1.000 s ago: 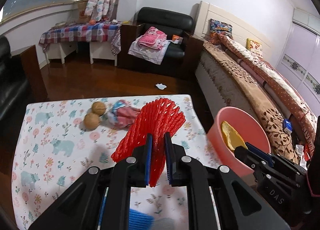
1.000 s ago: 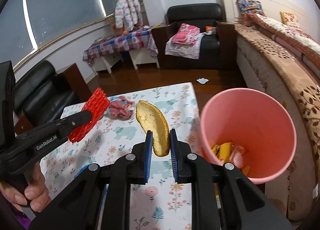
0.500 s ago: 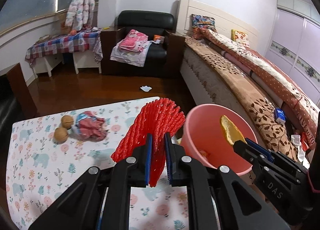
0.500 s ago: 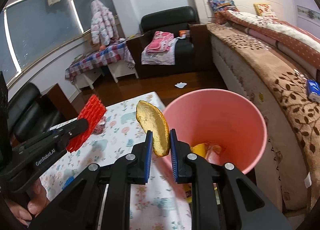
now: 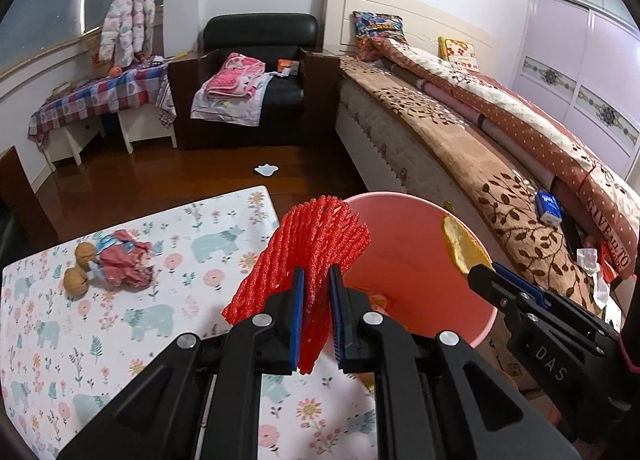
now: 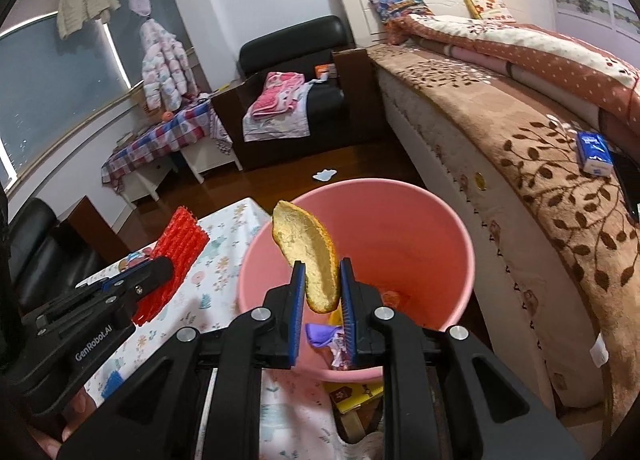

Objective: Collect trash
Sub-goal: 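Carry the bread crust and red foam net over the pink bucket with both grippers, then open both grippers to drop the red net and bread crust into the bucket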

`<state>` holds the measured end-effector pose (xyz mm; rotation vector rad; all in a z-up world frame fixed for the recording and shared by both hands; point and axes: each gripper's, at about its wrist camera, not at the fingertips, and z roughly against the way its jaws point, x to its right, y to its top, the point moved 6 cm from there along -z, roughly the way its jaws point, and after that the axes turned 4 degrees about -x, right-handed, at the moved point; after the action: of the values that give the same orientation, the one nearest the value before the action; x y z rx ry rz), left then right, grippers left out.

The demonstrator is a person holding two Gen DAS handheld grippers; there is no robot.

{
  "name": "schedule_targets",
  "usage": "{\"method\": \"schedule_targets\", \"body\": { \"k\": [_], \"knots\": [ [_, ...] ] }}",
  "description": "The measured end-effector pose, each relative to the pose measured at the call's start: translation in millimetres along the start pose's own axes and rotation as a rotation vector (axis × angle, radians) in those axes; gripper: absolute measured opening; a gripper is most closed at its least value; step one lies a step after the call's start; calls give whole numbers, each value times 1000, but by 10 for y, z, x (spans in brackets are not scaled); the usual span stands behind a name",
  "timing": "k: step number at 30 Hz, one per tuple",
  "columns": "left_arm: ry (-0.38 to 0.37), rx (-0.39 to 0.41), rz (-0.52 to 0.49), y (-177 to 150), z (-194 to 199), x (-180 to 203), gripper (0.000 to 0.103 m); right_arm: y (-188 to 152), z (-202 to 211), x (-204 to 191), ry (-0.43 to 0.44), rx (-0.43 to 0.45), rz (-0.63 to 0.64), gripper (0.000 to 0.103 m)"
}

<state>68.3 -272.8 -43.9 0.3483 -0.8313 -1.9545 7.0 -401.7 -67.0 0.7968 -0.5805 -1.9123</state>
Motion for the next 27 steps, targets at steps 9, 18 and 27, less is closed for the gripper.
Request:
{"method": "schedule_targets", "body": {
  "k": [9,18,27],
  "knots": [
    [-31,-23,-48,24,-195,313,11,-17,-101,293,-36,-22,-43,17],
    [-68,-58,-81,7,-426,569,11,-58,-250,490,-71,-56,-68,17],
    [-90,-106,-71,-28,-660,602,13,-69,-407,603,-89,-91,-70,17]
  ]
}}
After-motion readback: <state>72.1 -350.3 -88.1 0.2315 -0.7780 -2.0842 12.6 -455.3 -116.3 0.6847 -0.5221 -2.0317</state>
